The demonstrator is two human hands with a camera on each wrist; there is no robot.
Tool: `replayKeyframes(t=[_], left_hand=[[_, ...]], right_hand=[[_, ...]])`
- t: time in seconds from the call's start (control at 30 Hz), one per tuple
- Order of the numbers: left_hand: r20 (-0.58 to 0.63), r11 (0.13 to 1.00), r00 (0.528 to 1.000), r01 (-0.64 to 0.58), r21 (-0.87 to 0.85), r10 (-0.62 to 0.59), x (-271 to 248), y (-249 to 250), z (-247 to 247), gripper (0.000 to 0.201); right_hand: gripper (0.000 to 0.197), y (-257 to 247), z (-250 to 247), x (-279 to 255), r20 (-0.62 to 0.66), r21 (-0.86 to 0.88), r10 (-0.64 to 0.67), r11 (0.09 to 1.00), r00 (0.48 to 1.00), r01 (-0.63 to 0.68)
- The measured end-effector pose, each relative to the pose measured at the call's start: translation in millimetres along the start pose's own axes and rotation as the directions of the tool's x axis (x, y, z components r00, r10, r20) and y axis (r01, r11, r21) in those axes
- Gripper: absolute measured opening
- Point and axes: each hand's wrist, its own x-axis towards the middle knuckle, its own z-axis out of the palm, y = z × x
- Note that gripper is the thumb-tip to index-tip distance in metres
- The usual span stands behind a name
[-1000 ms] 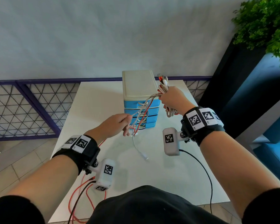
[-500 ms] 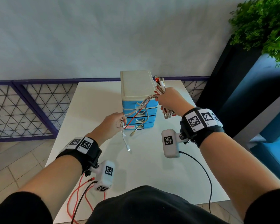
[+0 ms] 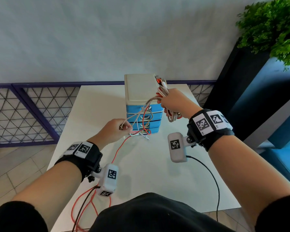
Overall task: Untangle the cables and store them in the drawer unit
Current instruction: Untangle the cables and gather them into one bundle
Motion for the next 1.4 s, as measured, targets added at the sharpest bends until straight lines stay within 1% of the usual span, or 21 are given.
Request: replayKeyframes(t=[0.1, 0.17, 0.2, 0.27, 0.33, 0.37, 0.43, 0.5, 0.57, 0.63, 0.7, 0.73, 0.83, 0.9, 0.93, 0.97, 1.03, 1.13, 1.23, 1.33, 1.4], left_hand=[[0.081, 0.991, 0.993, 0.098, -0.089, -0.091, 4.8, 4.0, -7.6, 0.006], [0.106, 0.971, 0.987, 0.137, -0.196, -0.118, 9.5, 7.2, -14.9, 0.016], [0.11, 0.954, 0.989, 0.127, -0.271, -0.1, 10.7, 13.3, -18.4, 0.023], [0.072, 0.924, 0.997, 0.043, -0.38, -0.017, 12.0, 29.4, -22.1, 0.031], [0.042, 0.925, 0.998, -0.033, -0.378, 0.053, 12.5, 50.7, -23.0, 0.037], [0.059, 0.933, 0.995, -0.055, -0.355, 0.081, 12.5, 60.5, -22.6, 0.04], [0.129, 0.957, 0.983, -0.09, -0.276, 0.13, 13.2, 73.4, -19.3, 0.038], [0.222, 0.974, 0.964, -0.099, -0.203, 0.144, 12.9, 78.2, -16.9, 0.033], [0.304, 0.972, 0.947, -0.03, -0.235, 0.103, 9.2, 77.9, -17.8, 0.041], [0.391, 0.933, 0.92, 0.119, -0.34, 0.025, 5.0, 72.5, -21.0, 0.046], [0.47, 0.849, 0.882, 0.272, -0.453, -0.032, -0.7, 67.6, -24.9, 0.048], [0.497, 0.8, 0.867, 0.321, -0.507, -0.033, -3.0, 66.4, -26.7, 0.048], [0.527, 0.67, 0.85, 0.38, -0.638, 0.02, -3.8, 66.5, -27.1, 0.047], [0.486, 0.653, 0.874, 0.356, -0.668, 0.02, -4.1, 69.8, -24.0, 0.044], [0.454, 0.666, 0.891, 0.33, -0.669, 0.014, -4.4, 71.3, -22.0, 0.043], [0.416, 0.692, 0.909, 0.293, -0.659, 0.012, -4.1, 73.6, -19.1, 0.042], [0.307, 0.795, 0.951, 0.167, -0.583, 0.025, -5.0, 79.5, -12.3, 0.039], [0.086, 0.928, 0.994, -0.026, -0.371, 0.062, -7.8, 88.8, -1.2, 0.034], [-0.06, 0.983, 0.993, -0.114, -0.143, 0.106, -14.5, 103.4, 8.0, 0.028], [-0.111, 0.991, 0.984, -0.136, 0.017, 0.137, -17.6, 115.7, 15.2, 0.035], [-0.135, 0.979, 0.975, -0.157, 0.128, 0.174, -16.9, 120.3, 18.1, 0.036]], right_hand=[[0.015, 1.2, -5.0, -1.7, 0.079, 0.114, -0.024, 0.993, 0.997, 0.015], [0.015, 2.9, -6.9, -0.8, 0.136, 0.158, -0.033, 0.987, 0.99, 0.011], [0.014, 3.7, -7.1, -0.9, 0.165, 0.176, -0.039, 0.984, 0.986, 0.01], [0.017, 4.8, -4.7, -2.2, 0.225, 0.193, -0.055, 0.981, 0.973, 0.011], [0.016, 4.6, -0.6, -4.6, 0.287, 0.2, -0.094, 0.979, 0.953, 0.036], [0.012, 4.2, 1.4, -6.2, 0.315, 0.212, -0.12, 0.976, 0.942, 0.054], [0.007, 4.4, 3.2, -8.7, 0.347, 0.239, -0.162, 0.968, 0.924, 0.08], [0.009, 5.8, 1.9, -10.0, 0.349, 0.235, -0.187, 0.966, 0.918, 0.108], [0.011, 9.5, -0.6, -9.7, 0.334, 0.235, -0.184, 0.966, 0.925, 0.107], [0.011, 15.3, -4.7, -8.3, 0.287, 0.29, -0.175, 0.953, 0.942, 0.088], [0.014, 22.1, -7.7, -3.8, 0.234, 0.36, -0.163, 0.93, 0.959, 0.071], [0.015, 24.6, -7.9, -1.9, 0.22, 0.387, -0.163, 0.92, 0.962, 0.067], [0.016, 30.3, -2.5, 4.6, 0.206, 0.431, -0.177, 0.899, 0.962, 0.073], [0.011, 31.9, 3.1, 7.6, 0.209, 0.47, -0.193, 0.879, 0.959, 0.074], [0.012, 32.2, 5.9, 8.6, 0.21, 0.487, -0.207, 0.87, 0.956, 0.081], [0.019, 32.2, 8.4, 9.2, 0.206, 0.489, -0.217, 0.867, 0.954, 0.092], [0.033, 32.6, 12.7, 11.3, 0.187, 0.469, -0.222, 0.876, 0.957, 0.111], [0.044, 32.2, 20.4, 13.7, 0.162, 0.446, -0.209, 0.888, 0.964, 0.117], [0.048, 30.5, 28.3, 10.9, 0.15, 0.5, -0.189, 0.861, 0.97, 0.091], [0.051, 29.7, 35.0, 6.1, 0.149, 0.59, -0.183, 0.805, 0.972, 0.061], [0.061, 30.3, 38.8, 5.1, 0.193, 0.684, -0.183, 0.729, 0.964, 0.002]])
